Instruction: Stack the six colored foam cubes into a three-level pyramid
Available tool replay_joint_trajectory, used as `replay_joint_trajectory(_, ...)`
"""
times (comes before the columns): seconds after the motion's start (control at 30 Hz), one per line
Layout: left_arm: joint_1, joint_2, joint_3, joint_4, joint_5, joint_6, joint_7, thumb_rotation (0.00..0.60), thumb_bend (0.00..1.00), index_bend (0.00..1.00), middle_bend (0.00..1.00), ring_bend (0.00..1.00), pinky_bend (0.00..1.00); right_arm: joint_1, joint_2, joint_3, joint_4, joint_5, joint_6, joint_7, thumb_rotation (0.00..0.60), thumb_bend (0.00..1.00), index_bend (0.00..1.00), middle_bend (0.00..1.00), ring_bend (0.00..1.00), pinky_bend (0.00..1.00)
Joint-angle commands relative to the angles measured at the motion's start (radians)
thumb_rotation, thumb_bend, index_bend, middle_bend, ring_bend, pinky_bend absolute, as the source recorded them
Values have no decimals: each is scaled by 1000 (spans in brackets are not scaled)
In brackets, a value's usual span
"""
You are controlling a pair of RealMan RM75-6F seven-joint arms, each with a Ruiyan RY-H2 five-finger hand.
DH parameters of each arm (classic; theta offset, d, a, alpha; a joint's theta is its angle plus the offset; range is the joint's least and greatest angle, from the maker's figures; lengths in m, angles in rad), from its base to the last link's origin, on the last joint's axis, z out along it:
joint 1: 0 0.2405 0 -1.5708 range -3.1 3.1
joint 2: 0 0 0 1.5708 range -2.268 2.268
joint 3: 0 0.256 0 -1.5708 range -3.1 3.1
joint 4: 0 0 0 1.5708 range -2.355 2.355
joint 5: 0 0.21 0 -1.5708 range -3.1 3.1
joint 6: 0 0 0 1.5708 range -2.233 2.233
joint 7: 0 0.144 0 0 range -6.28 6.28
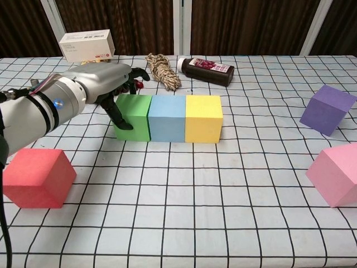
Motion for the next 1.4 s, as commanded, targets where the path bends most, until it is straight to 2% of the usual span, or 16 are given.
replay_joint_trajectory(0.03,1,0,1,1,-1,1,1,600,133,125,315,231,102,0,0,-1,0,-1,-1,-1,600,0,0,182,30,0)
replay_joint_trajectory(0.47,6,3,6,-20,6,12,5,600,130,125,279,231,101,-1,3,-3,1,1,-7,2,600,0,0,180,31,0)
replay_joint_trajectory(0.63,4,28,6,-49,5,35,47,600,131,125,264,222,99,-2,5,-2,-1,-3,-4,3,600,0,0,179,30,0)
replay_joint_trajectory(0.83,-36,135,16,-191,-227,22,261,600,132,120,166,111,51,-2,4,-1,-1,-3,-4,5,600,0,0,180,31,0)
replay_joint_trajectory(0.93,-55,171,14,-233,-315,21,307,600,133,118,142,96,45,-1,2,-2,-3,-4,-3,-2,600,0,0,180,31,0)
replay_joint_trajectory(1.0,-64,187,17,-243,-336,30,318,600,133,117,136,91,43,0,0,-2,-5,-1,-5,-7,600,0,0,180,31,0)
replay_joint_trajectory(1.2,-49,181,38,-178,-265,84,265,600,134,111,126,82,43,3,-3,-2,-8,2,-5,-18,600,0,0,181,31,0)
replay_joint_trajectory(1.4,-25,152,56,-76,-170,60,160,600,134,105,109,70,43,9,-9,-3,-13,7,-9,-35,600,0,0,181,31,0)
